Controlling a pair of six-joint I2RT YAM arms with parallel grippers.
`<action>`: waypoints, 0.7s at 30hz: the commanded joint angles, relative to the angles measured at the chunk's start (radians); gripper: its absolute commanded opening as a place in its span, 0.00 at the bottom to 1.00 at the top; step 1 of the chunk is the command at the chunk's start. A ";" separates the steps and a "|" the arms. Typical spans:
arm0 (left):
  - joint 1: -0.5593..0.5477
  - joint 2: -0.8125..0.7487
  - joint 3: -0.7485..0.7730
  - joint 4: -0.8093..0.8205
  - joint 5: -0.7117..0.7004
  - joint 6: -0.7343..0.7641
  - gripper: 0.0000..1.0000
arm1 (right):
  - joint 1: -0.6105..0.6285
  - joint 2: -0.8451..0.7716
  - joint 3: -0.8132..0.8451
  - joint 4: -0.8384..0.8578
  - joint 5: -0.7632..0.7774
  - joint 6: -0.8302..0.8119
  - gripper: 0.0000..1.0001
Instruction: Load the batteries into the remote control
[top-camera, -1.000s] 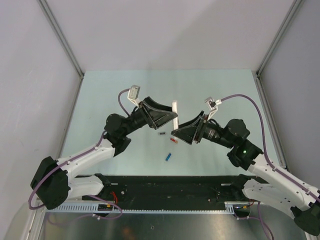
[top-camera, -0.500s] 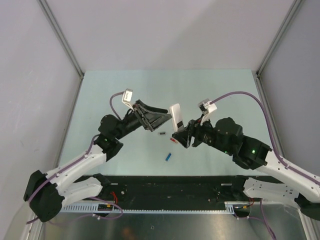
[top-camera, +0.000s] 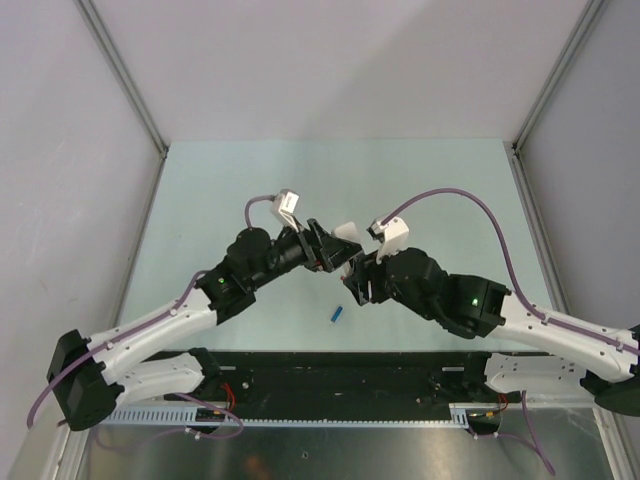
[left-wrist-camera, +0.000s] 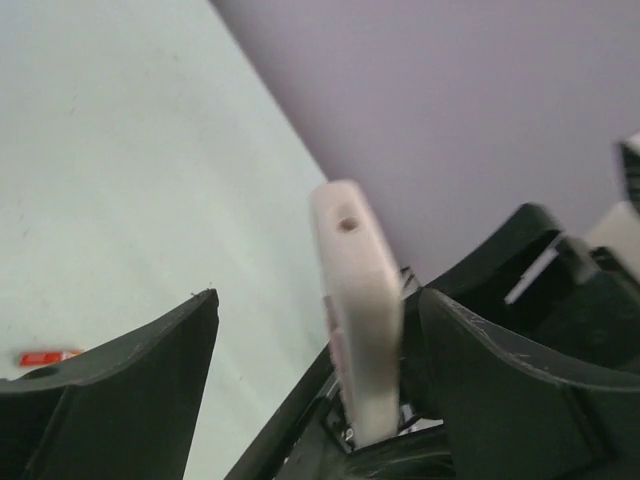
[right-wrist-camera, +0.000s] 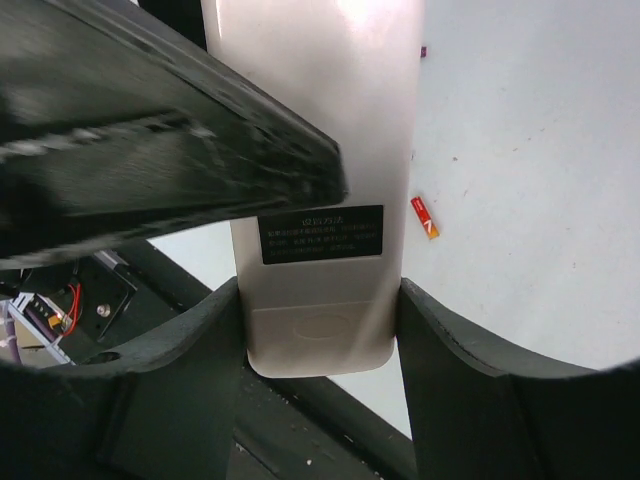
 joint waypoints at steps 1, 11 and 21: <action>-0.023 0.013 0.034 -0.062 -0.099 0.009 0.83 | 0.019 -0.006 0.058 0.038 0.073 0.012 0.27; -0.049 0.007 0.004 0.016 -0.103 -0.024 0.63 | 0.044 0.010 0.058 0.083 0.089 0.015 0.25; -0.063 0.036 0.008 0.041 -0.094 -0.034 0.35 | 0.047 0.014 0.059 0.080 0.090 0.020 0.25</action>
